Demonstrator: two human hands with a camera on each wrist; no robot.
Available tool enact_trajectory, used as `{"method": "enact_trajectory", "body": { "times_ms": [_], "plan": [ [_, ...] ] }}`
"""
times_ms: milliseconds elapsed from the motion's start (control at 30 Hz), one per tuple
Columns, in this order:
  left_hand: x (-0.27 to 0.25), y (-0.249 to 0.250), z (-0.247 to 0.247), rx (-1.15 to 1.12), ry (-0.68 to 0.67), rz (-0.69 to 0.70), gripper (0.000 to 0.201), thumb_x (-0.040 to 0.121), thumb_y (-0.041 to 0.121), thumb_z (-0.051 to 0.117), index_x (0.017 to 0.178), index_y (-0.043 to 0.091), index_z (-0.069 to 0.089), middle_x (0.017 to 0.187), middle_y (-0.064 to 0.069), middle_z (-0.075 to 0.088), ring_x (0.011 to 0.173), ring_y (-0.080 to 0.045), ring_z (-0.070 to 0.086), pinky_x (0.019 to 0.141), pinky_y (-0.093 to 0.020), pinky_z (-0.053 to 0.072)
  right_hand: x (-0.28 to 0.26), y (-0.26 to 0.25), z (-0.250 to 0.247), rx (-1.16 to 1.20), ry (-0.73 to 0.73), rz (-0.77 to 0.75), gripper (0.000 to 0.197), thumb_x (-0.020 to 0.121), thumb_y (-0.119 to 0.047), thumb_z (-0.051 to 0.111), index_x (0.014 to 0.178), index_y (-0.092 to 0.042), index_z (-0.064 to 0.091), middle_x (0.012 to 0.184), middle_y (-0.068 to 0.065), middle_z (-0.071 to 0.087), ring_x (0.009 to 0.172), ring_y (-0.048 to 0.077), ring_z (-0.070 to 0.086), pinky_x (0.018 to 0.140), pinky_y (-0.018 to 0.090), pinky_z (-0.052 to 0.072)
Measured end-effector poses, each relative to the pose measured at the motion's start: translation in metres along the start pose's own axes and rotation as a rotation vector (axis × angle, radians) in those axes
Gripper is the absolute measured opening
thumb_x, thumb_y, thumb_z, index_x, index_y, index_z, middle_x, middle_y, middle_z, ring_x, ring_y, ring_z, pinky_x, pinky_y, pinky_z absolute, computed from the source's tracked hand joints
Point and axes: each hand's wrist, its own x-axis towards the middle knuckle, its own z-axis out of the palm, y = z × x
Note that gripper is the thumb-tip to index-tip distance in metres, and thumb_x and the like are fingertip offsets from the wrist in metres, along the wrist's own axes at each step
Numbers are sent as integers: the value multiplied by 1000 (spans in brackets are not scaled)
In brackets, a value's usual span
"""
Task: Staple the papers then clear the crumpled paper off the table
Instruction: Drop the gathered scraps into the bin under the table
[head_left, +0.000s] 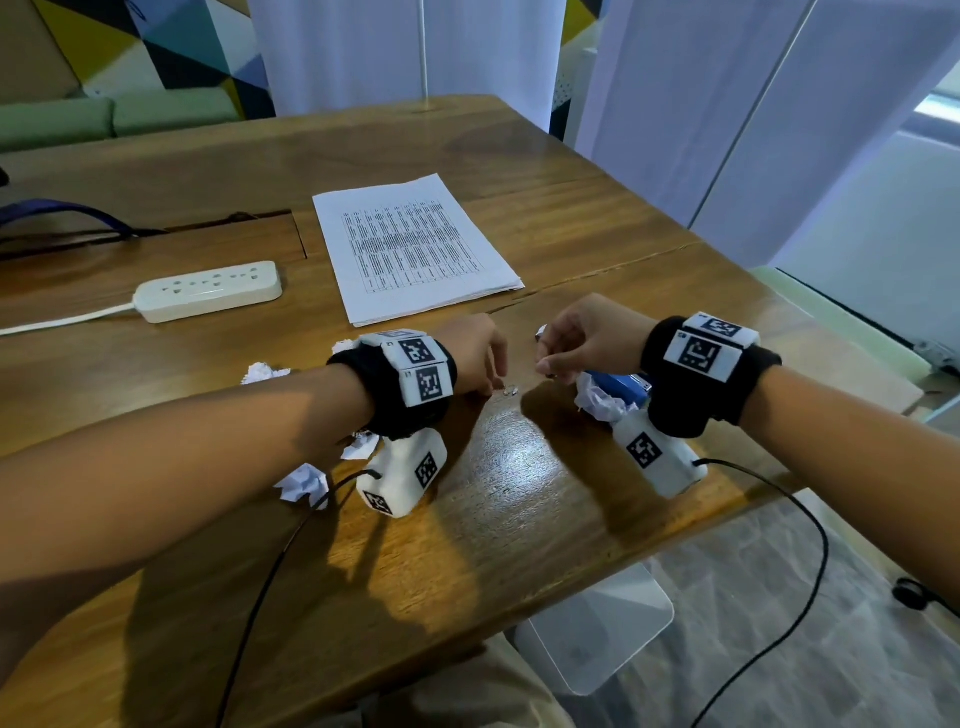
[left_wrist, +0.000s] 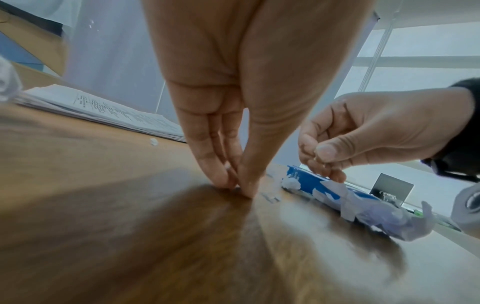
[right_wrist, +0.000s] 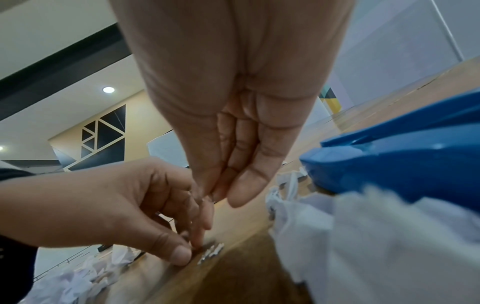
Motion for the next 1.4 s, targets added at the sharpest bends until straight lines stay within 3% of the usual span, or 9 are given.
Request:
{"method": "enact_trajectory", "body": {
  "times_ms": [200,533,633,767,933,1067,1167,1300,1400],
  "plan": [
    [2,0,-1,34,-9,75,29,74,19,77,103,23,72,94,0,72,79,-9,58,64,-21,40,0,1,1,20,9,13,11,82,-14,68,72,-18,65,65,-3,67,50,-2,61,58,12,52],
    [7,-1,0,-16,3,133,26,73,19,78,99,21,73,94,1,73,65,1,53,59,-14,39,-3,4,0,14,-1,39,4,82,-15,68,79,-13,67,68,-1,68,51,-3,61,57,12,51],
    [3,0,-3,77,-10,222,29,78,18,74,106,26,72,102,2,68,80,-6,57,67,-20,42,-4,6,-4,-4,19,49,7,82,-15,68,82,-9,68,71,0,69,52,-3,62,58,12,51],
    [3,3,-4,203,-13,298,27,83,22,68,110,27,71,108,5,64,86,-3,48,65,-10,35,-3,7,-6,6,25,54,5,82,-15,68,81,-11,68,72,-1,69,53,-3,63,62,15,52],
    [5,5,-3,304,18,308,21,88,21,63,105,21,73,108,3,69,100,-14,62,82,-25,45,-2,4,-2,13,6,41,7,82,-15,68,76,-16,67,64,-6,68,51,-2,61,60,14,50],
    [8,9,1,413,-1,305,21,91,19,57,107,18,70,110,1,68,101,-19,62,77,-22,40,-2,3,-4,2,10,38,8,82,-16,68,74,-17,67,66,-4,68,53,0,61,60,15,51],
    [11,14,3,504,-56,294,20,92,15,54,106,14,68,112,-6,66,102,-24,62,86,-28,48,-4,2,-5,7,36,59,4,82,-16,68,82,-12,68,75,2,70,62,6,64,63,15,54],
    [9,22,7,669,-82,331,24,96,11,45,115,3,59,118,-13,58,104,-28,59,75,-28,42,-7,2,-7,11,60,76,3,82,-15,67,80,-14,67,73,0,69,54,-1,63,56,9,51],
    [3,26,11,787,-67,377,29,98,9,43,123,1,53,118,-14,55,101,-29,60,79,-29,49,-10,3,-7,16,63,92,4,83,-15,67,79,-15,67,73,-1,69,55,-1,63,57,10,51]
  ]
}}
